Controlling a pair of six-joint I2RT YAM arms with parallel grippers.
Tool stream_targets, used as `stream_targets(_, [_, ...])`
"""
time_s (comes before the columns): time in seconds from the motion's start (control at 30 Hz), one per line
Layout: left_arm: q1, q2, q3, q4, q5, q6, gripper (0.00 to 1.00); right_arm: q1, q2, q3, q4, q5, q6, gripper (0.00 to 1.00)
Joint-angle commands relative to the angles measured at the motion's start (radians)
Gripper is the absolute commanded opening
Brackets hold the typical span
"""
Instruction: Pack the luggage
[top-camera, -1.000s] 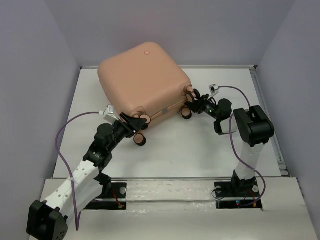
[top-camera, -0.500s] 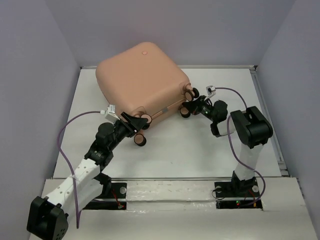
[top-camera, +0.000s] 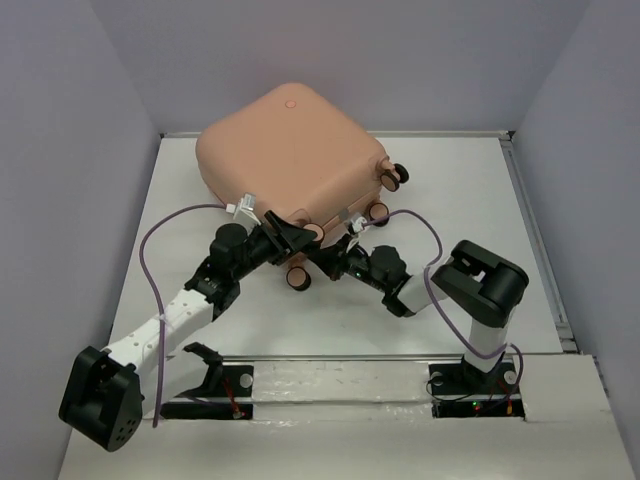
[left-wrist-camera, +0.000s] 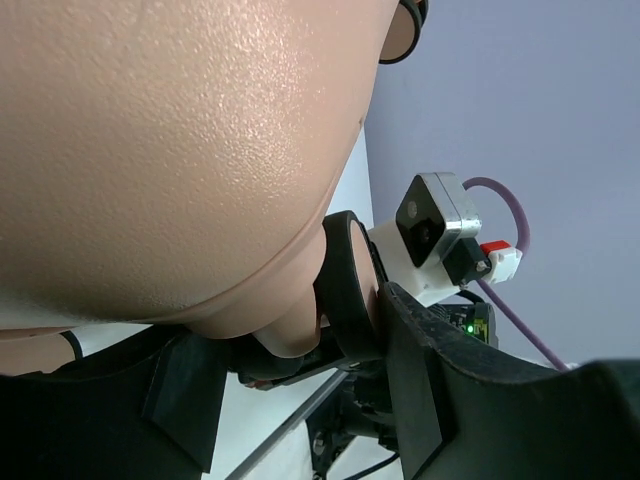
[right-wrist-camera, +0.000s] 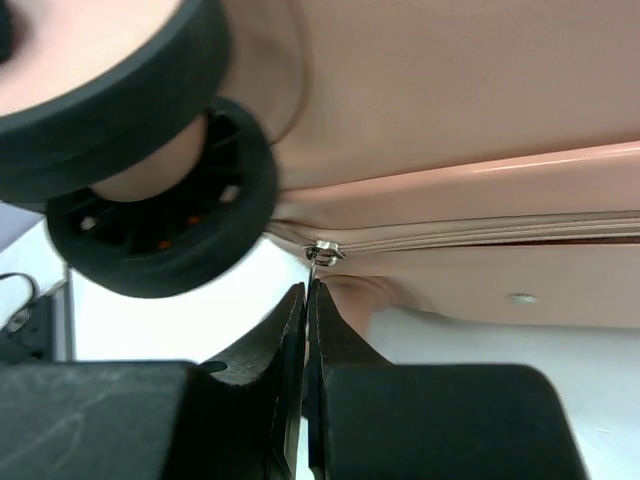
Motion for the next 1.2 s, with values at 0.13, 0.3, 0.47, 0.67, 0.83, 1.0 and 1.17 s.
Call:
stream_targets(0.13, [-0.007,0.006,0.203,0.288,0.045,0.075,0.06,0.245,0.094,0.054,0.368,-0.268,0.201,0.07])
stream_targets(0.3, [-0.007,0.03,0.243,0.338,0.096,0.006,0.06,0.293,0.147,0.186,0.409,-0.316,0.317,0.07])
stream_targets(0.47, [0.043,-0.029,0.289,0.274,0.152,-0.029,0.06,0.302,0.167,0.296,0.422,-0.291,0.277,0.07])
stream_targets(0.67, [-0.024,-0.083,0.196,0.297,0.093,-0.109,0.06,0.31,0.318,0.495,0.309,-0.167,0.288,0.07])
stream_targets(0.83, [-0.036,-0.124,0.062,0.328,0.053,-0.111,0.06,0.333,0.232,0.306,0.332,0.025,0.226,0.52])
stream_targets(1.0, [-0.032,-0.221,-0.005,0.213,-0.024,-0.037,0.09,0.333,-0.041,0.03,0.083,0.185,0.061,0.91])
stream_targets(1.17, [-0.03,-0.249,-0.052,0.202,-0.05,-0.019,0.34,0.289,-0.269,-0.035,-0.295,0.238,-0.02,0.98])
